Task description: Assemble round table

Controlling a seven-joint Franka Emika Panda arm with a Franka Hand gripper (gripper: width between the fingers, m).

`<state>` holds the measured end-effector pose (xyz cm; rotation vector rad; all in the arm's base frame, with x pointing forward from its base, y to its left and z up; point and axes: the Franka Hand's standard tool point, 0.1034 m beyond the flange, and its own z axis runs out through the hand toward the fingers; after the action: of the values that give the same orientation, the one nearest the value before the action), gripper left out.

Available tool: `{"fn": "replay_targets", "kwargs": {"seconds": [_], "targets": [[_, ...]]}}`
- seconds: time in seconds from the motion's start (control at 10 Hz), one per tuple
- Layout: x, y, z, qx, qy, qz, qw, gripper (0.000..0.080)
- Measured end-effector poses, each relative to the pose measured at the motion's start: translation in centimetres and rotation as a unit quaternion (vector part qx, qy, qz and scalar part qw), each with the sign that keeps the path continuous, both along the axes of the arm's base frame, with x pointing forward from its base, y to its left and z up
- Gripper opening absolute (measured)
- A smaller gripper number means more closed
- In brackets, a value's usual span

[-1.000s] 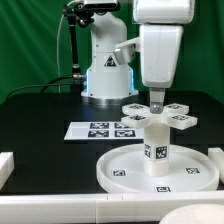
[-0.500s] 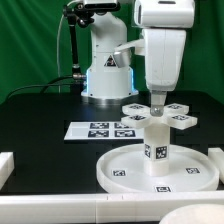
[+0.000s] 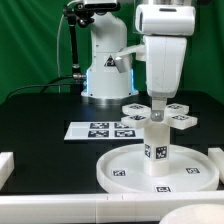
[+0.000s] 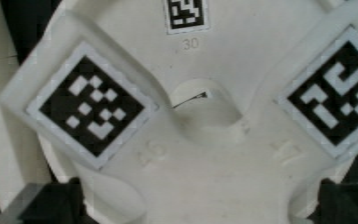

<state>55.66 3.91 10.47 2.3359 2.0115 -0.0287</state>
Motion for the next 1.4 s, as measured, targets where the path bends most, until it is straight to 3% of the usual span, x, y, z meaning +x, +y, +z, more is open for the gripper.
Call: {"fn": "replay_targets", "kwargs": {"seconds": [0.4,0.6,1.0,1.2,1.4], "targets": [[-0.12,-0.07,-0.84,-0.002,0.006,-0.007,1.0,0.0649],[-0.11,-0.16,-0.84,-0.002,0.006,-0.008,1.0,0.0445],[-0.1,-0.29,-0.83,0.0,0.005,-0.039,0.999,0.0445],[-0.23,-0.9,-0.85,0.01,-0.001,-0.183,0.983,0.0445],[-0.51,-0.64,-0.84,0.016,-0.009,-0.315,0.949,0.0446]]}}
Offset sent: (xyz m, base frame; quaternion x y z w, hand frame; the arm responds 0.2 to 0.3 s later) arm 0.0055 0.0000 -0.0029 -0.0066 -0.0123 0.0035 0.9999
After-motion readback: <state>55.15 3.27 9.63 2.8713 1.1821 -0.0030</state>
